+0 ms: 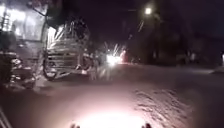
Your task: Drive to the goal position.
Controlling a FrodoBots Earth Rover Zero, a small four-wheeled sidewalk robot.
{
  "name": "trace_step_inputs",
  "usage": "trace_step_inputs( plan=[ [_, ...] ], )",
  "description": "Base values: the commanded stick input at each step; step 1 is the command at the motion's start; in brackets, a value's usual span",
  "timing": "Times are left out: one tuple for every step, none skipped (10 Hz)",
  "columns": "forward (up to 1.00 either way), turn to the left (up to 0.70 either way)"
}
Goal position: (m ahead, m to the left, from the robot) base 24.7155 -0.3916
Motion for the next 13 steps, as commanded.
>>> trace_step_inputs(
  plan=[
    [0.7, 0.0],
    [0.7, 0.0],
    [0.7, -0.01],
    [0.7, -0.08],
    [0.7, -0.35],
    [0.7, -0.35],
    [0.7, -0.35],
    [0.7, -0.13],
    [0.7, -0.01],
    [0.7, 0.0],
    [0.7, 0.0],
    [0.7, 0.0],
    [0.7, 0.0]
  ],
)
